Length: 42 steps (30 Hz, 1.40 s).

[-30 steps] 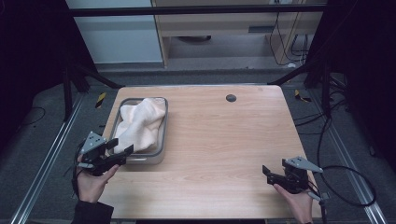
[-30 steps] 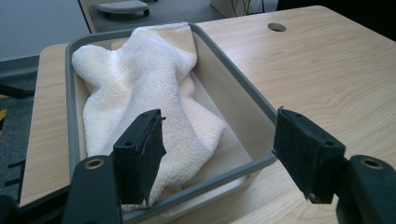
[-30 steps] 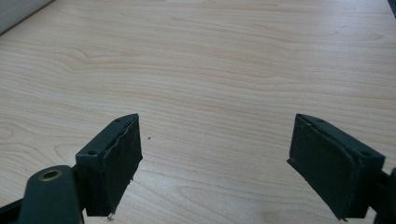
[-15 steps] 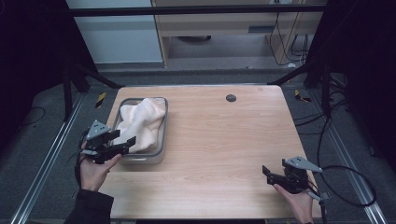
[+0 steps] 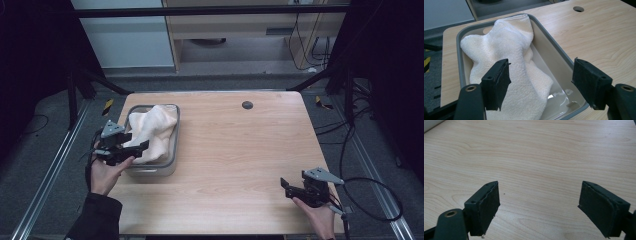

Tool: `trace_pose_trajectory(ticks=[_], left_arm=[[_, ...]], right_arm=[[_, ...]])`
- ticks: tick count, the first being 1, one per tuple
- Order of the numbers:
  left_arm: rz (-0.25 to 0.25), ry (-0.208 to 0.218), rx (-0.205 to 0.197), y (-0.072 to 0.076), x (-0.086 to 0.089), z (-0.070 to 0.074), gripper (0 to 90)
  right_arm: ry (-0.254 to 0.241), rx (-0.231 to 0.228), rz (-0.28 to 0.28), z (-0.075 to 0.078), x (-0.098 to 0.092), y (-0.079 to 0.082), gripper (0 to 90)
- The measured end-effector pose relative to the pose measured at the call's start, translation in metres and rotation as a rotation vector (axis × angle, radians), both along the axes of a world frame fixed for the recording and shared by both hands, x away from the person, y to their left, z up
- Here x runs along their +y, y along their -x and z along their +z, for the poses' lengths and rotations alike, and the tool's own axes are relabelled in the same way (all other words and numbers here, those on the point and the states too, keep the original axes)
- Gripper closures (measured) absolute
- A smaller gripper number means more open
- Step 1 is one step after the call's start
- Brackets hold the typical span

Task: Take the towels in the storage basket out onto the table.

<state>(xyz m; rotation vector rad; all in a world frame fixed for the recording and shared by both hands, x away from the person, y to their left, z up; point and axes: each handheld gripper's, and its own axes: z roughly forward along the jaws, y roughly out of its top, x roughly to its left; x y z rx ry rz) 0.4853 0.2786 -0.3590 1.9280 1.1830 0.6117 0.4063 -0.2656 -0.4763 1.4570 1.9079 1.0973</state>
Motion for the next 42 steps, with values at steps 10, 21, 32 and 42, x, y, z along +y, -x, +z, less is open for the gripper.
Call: trace_pose_trajectory(ticks=[10,21,32,42], left_arm=[[-0.001,-0.05,0.044,-0.019,-0.004,0.0,28.9],[0.005,-0.073,0.08,-0.036,-0.003,0.001,28.5],[0.009,-0.088,0.121,-0.054,-0.004,-0.001,27.6],[0.015,-0.105,0.162,-0.068,-0.003,-0.004,26.5]], right_arm=[[0.008,0.003,0.007,0.0,0.001,-0.001,16.5],[0.006,0.014,0.013,-0.001,0.002,-0.002,16.4],[0.014,0.013,0.017,-0.002,0.001,-0.003,16.1],[0.012,0.02,0.02,-0.002,0.001,-0.003,16.1]])
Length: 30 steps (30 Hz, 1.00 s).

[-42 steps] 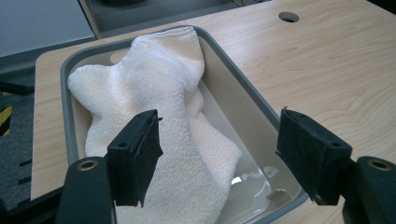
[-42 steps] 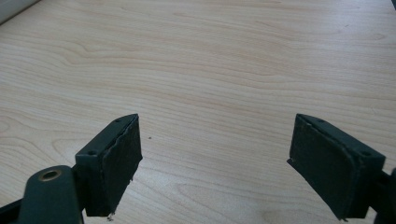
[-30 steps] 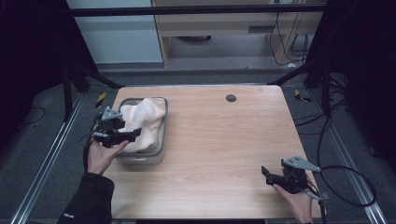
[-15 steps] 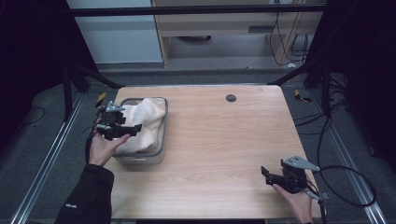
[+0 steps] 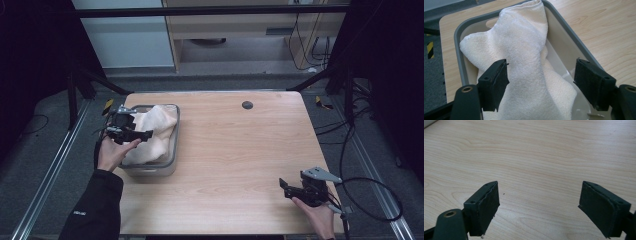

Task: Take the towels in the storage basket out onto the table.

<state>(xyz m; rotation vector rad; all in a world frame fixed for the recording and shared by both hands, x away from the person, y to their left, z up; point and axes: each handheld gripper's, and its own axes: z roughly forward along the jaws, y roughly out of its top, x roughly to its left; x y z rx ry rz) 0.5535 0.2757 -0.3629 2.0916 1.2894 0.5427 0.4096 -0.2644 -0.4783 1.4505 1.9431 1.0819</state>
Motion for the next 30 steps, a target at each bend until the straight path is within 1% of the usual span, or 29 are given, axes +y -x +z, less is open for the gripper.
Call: trace_pose_trajectory(ticks=[3,7,16,23,26,29,30], left_arm=[[0.008,0.005,0.011,-0.004,0.001,-0.003,26.2],[0.005,-0.004,0.024,-0.008,0.0,-0.007,25.9],[0.016,-0.008,0.073,-0.02,0.001,-0.017,26.0],[0.016,-0.031,0.104,-0.028,-0.001,-0.024,26.3],[0.021,-0.042,0.118,-0.031,0.0,-0.027,27.4],[0.027,-0.043,0.128,-0.033,0.0,-0.03,28.9],[0.024,-0.05,0.132,-0.033,0.0,-0.03,29.6]], right_arm=[[0.006,-0.004,0.001,0.0,0.0,-0.001,16.0],[0.006,-0.004,0.001,0.0,0.0,-0.001,16.1],[-0.002,0.003,0.0,0.0,0.001,-0.001,16.1],[-0.003,0.003,0.001,0.0,0.001,0.0,16.1],[-0.003,0.004,0.002,0.0,0.001,0.0,16.0],[-0.002,0.006,0.002,0.0,0.001,0.0,16.1],[-0.001,0.007,0.002,-0.001,0.001,0.0,16.1]])
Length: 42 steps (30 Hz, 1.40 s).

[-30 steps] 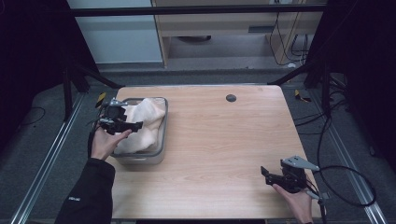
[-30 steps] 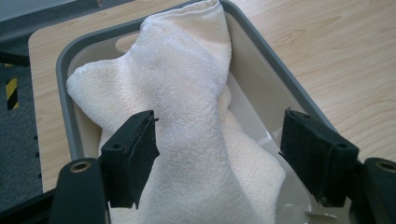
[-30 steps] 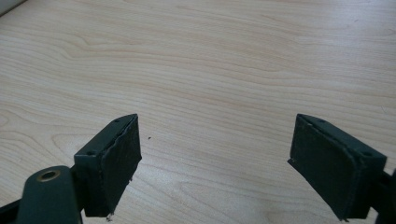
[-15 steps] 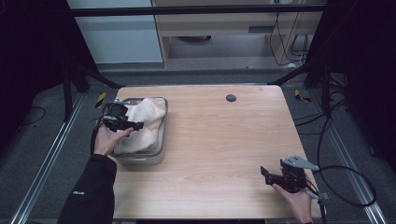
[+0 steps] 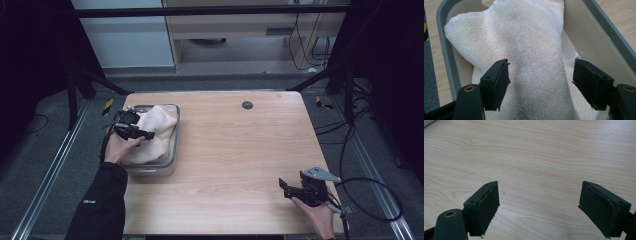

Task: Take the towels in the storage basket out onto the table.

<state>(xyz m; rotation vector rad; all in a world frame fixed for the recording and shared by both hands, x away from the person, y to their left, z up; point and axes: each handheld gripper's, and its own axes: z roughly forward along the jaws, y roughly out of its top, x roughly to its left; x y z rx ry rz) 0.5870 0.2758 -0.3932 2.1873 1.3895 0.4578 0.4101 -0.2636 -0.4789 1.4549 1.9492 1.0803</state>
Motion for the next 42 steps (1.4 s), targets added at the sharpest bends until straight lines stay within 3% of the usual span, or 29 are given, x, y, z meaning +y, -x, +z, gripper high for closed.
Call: trace_pose_trajectory(ticks=[9,15,21,29,42], left_arm=[[-0.011,-0.03,0.067,-0.007,-0.001,-0.009,39.2],[-0.008,-0.046,0.081,-0.008,-0.003,-0.011,45.8],[-0.013,-0.055,0.098,-0.008,-0.002,-0.012,58.0],[-0.003,-0.06,0.073,-0.005,-0.001,-0.008,66.8],[-0.004,-0.018,0.0,0.007,0.006,0.019,69.3]], right_arm=[[0.004,0.004,0.006,0.0,0.0,0.0,16.0],[0.013,0.001,0.009,-0.001,0.0,-0.001,16.0],[0.013,0.002,0.011,-0.001,0.0,-0.001,15.9],[0.012,0.002,0.01,-0.001,0.0,-0.001,15.8],[0.015,0.001,0.008,-0.001,0.0,-0.001,15.6]])
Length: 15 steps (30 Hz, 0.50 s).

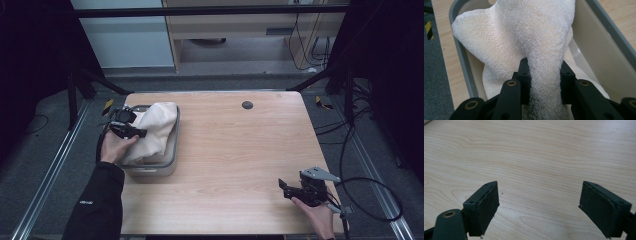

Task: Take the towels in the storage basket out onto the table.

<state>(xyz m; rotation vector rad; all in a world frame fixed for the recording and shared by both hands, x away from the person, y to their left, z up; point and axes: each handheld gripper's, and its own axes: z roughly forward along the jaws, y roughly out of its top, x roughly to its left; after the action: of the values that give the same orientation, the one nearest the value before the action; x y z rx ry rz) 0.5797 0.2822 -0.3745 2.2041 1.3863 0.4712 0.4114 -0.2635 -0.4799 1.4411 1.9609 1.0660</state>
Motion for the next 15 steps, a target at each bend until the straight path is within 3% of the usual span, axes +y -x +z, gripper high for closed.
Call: trace_pose_trajectory(ticks=[15], left_arm=[[-0.03,0.033,-0.1,0.023,0.0,0.043,69.5]], right_arm=[[-0.004,0.003,-0.002,0.001,0.0,0.001,15.6]])
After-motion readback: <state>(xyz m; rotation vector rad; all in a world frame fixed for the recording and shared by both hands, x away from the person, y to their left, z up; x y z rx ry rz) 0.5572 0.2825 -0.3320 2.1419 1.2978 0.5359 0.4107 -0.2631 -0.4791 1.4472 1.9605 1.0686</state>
